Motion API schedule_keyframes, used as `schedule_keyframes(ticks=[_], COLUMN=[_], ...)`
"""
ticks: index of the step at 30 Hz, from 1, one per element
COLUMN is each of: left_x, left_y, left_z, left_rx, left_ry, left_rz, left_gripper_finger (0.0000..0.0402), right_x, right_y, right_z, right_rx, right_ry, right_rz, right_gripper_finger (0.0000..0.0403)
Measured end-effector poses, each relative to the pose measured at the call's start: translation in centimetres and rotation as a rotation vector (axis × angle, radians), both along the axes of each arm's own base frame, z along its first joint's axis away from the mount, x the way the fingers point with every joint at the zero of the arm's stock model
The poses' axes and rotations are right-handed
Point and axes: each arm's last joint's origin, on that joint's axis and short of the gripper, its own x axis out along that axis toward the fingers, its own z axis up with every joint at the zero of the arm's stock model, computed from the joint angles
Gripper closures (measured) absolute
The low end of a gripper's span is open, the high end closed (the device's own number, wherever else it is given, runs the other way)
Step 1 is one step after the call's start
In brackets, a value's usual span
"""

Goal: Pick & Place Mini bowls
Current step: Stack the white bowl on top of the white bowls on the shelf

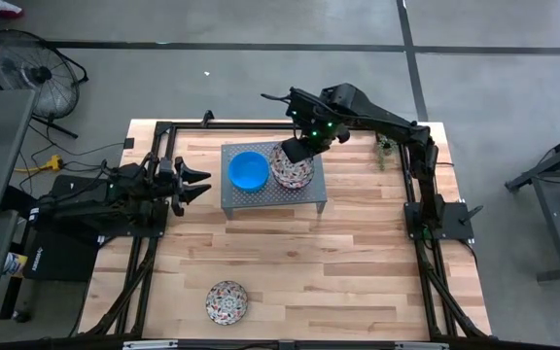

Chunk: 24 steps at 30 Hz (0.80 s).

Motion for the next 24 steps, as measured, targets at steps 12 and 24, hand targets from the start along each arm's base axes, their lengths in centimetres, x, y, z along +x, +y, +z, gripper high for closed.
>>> schedule_keyframes(ticks=[12,24], left_x=[0.00,0.00], left_y=[-0.01,-0.01], left_z=[0.01,0.01], left_rx=[0.000,-0.006], left_ry=[-0.001,-0.003], left_rz=[-0.001,0.000], left_gripper_finger=[0.0212,0.0212], right_x=[0.03,-0.06], right_y=[0.10,-0.17], right_z=[0.02,0.01], right_rx=[0.038,0.057], right_ry=[-0.010,-0.019], right_rz=[-0.005,0.008], right_gripper_finger=[0.0402,0.0402])
